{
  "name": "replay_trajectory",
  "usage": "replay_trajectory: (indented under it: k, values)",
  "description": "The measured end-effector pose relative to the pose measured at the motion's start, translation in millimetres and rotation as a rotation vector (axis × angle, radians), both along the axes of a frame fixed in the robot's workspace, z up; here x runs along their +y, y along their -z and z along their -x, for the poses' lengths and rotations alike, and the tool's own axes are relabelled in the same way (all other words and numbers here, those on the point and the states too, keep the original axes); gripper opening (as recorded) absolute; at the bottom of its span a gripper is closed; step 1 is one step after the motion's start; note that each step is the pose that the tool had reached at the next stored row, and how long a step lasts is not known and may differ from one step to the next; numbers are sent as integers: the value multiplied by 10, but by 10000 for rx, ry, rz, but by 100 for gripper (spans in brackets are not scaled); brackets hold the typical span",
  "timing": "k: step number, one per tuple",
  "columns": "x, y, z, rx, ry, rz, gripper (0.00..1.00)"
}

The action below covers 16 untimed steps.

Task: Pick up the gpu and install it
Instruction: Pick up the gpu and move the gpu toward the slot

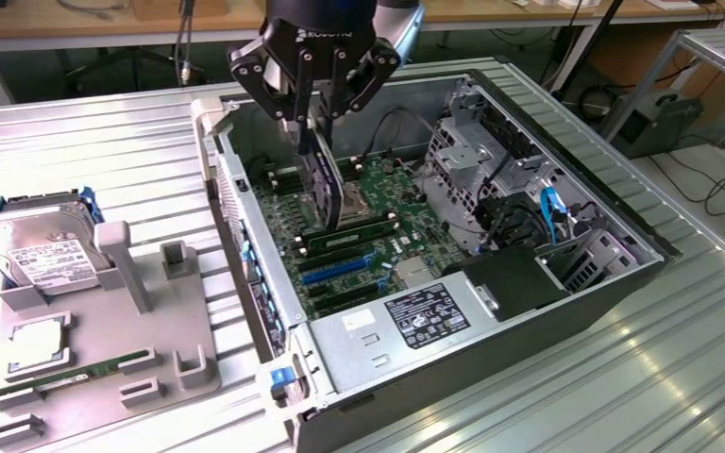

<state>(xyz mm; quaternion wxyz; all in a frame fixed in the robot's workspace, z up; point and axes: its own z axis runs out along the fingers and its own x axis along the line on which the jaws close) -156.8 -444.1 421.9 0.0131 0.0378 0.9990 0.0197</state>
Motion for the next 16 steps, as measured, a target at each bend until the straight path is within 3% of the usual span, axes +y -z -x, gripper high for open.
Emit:
replay_trajectory:
  k: [16]
  values:
    - [7, 62, -141, 0, 1, 1, 26]
